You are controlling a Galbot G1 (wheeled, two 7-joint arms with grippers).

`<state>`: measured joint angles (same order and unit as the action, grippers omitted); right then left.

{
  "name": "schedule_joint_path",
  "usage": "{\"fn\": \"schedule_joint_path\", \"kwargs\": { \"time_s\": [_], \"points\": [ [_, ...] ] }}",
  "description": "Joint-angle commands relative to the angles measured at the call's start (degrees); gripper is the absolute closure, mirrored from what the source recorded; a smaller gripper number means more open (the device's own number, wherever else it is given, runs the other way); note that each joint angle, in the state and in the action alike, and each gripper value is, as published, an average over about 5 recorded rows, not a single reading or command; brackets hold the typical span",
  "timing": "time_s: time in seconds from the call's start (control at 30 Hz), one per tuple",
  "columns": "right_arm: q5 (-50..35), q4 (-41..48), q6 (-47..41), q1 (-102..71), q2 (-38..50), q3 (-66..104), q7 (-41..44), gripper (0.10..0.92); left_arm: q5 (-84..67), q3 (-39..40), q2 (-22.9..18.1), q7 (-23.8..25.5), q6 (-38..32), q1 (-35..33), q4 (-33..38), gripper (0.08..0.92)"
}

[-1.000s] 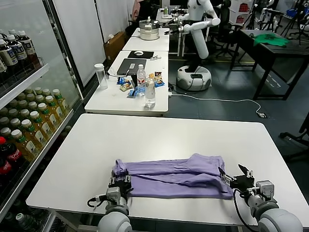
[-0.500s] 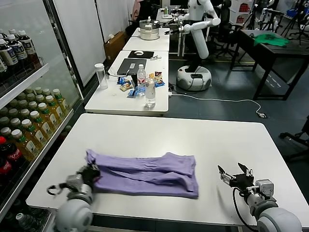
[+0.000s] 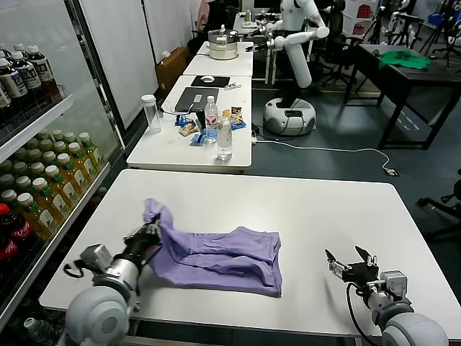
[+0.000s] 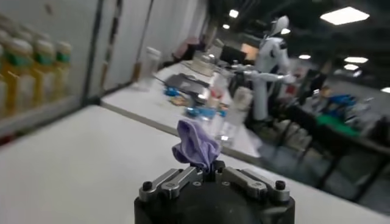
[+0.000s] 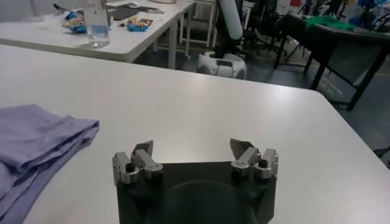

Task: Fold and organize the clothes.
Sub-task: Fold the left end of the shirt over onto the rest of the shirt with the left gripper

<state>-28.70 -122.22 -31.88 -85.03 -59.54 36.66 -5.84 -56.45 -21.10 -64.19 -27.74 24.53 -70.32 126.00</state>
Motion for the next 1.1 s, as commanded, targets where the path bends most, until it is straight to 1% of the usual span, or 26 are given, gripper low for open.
{"fn": "schedule_joint_path", "kwargs": {
  "time_s": [0.03,0.2,0.33,0.67,0.77,0.9,0.97,1.1],
  "points": [
    [0.39,0.72,0.08,0.39,-0.11,-0.15,0.02,0.203,-11.34,13.24,-11.8,0.56,-1.21,5.63,-2.94,0.864],
    [0.42,1.35,0.12,1.09,0.06,-0.33,0.03,0.203,-10.81,17.09,-15.29,-0.38,-1.88,9.11,-9.01,0.864],
    [0.38,1.51,0.13,1.41,0.07,-0.35,0.05,0.203,-9.53,19.75,-16.92,-1.13,-1.96,11.2,-12.92,0.864],
    [0.34,1.66,0.31,1.37,0.0,-0.25,0.16,0.203,-4.37,24.32,-18.72,-0.94,-1.82,11.88,-14.96,0.858],
    [0.37,1.78,0.33,1.55,-0.09,-0.49,0.16,0.203,-0.78,24.77,-19.91,0.32,-2.36,12.28,-15.95,0.807],
    [0.46,1.87,0.32,1.85,-0.33,-0.91,0.14,0.203,0.68,23.85,-20.94,1.53,-2.91,12.14,-16.33,0.696],
    [0.52,1.89,0.33,1.92,-0.4,-1.07,0.15,0.203,0.85,23.19,-20.44,2.2,-3.17,11.4,-15.28,0.635],
    [0.59,2.08,0.45,2.13,-0.47,-1.24,0.23,0.203,0.71,20.75,-17.97,3.85,-3.53,8.84,-11.31,0.523]
  ]
}}
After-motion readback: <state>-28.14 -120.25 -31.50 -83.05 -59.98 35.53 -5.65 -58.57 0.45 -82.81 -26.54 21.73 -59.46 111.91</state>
